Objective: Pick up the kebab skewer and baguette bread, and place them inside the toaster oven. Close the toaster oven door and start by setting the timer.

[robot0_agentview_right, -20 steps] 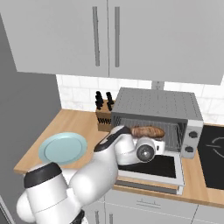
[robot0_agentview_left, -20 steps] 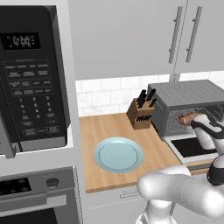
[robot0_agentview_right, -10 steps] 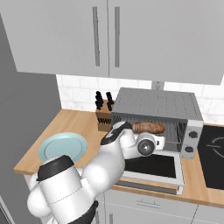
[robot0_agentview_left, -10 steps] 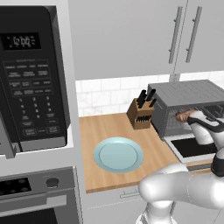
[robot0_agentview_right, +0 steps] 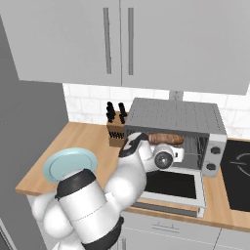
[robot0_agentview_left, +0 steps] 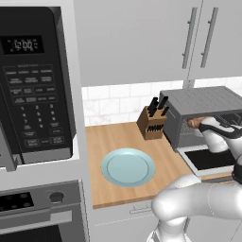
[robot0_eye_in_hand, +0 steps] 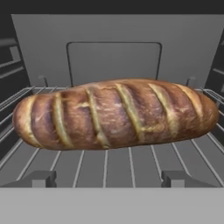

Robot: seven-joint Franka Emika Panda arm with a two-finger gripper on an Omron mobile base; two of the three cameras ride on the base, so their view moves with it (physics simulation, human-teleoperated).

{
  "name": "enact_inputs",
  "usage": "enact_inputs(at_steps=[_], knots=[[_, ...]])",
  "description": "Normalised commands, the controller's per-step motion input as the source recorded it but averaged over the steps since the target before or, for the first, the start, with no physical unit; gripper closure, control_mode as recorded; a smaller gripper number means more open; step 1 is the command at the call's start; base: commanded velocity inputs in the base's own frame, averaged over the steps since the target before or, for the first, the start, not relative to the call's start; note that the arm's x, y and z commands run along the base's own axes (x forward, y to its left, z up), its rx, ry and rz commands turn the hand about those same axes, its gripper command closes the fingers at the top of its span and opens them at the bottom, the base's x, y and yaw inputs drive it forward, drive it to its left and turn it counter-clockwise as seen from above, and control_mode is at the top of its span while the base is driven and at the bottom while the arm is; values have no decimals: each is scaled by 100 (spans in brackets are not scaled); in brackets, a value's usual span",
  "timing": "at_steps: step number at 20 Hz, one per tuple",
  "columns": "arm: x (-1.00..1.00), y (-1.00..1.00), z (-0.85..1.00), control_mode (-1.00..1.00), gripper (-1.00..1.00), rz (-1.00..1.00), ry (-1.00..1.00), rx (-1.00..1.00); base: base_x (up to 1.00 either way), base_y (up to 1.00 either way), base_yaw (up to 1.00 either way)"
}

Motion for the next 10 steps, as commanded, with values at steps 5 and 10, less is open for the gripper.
enact_inputs(at_steps=[5, 10], knots=[[10, 0, -32, -100, -100, 0, -3, 0, 0, 0, 0], [-10, -2, -11, -100, -100, 0, -1, 0, 0, 0, 0]])
